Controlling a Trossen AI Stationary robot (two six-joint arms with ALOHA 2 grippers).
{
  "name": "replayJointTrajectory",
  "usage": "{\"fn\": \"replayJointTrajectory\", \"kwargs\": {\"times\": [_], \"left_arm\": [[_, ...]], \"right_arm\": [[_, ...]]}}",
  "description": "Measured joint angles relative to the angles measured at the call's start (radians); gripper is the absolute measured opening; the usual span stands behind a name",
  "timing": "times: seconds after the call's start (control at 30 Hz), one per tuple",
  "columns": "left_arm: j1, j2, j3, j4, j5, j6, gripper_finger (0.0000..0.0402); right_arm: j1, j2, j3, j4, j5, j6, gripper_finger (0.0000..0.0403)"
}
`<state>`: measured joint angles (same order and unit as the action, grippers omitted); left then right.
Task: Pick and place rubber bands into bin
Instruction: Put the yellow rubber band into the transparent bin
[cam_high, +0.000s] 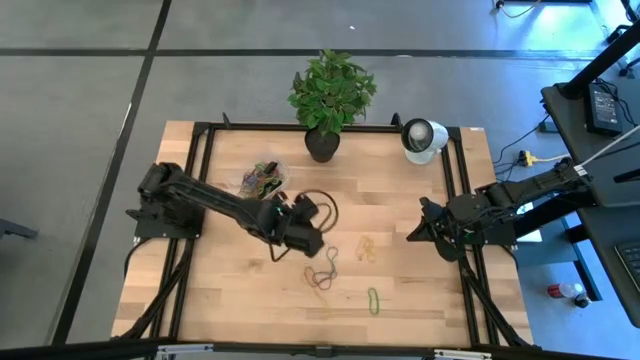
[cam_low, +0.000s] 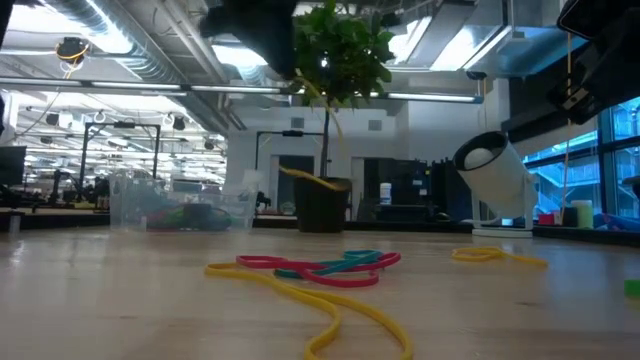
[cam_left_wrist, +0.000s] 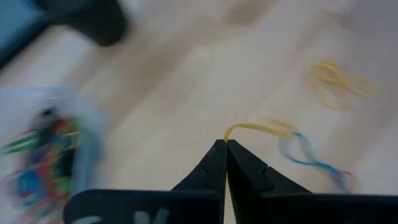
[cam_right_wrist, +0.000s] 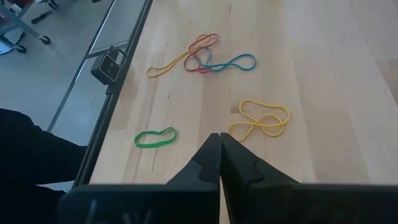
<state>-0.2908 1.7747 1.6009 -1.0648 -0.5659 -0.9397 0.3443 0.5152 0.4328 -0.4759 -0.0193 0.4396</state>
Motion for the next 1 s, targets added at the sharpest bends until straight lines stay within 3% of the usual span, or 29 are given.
{"fn": "replayJointTrajectory", "kwargs": {"times": [0.33,0.5,0.63,0.83,1.0], "left_arm": [[0.104,-0.158,-0.001,-0.372,-0.095,-0.033,0.0002],[0.203,-0.247,-0.081,-0.441,-0.116,0.010,0.0002],[0.308,-0.334,-0.214,-0.359,-0.091,0.140,0.0002],[0.488,-0.478,-0.484,-0.028,0.026,0.414,0.0002],[0.647,-0.527,-0.666,0.196,0.155,0.579,0.0002]], "right_arm": [[0.000,0.000,0.000,0.010,0.128,0.076,0.0005],[0.000,0.002,0.000,0.017,0.191,0.133,0.0005],[0.000,0.004,0.000,0.040,0.267,0.186,0.0005],[0.000,0.023,0.001,0.133,0.359,0.214,0.0005],[-0.001,0.050,0.002,0.213,0.433,0.215,0.0005]]}}
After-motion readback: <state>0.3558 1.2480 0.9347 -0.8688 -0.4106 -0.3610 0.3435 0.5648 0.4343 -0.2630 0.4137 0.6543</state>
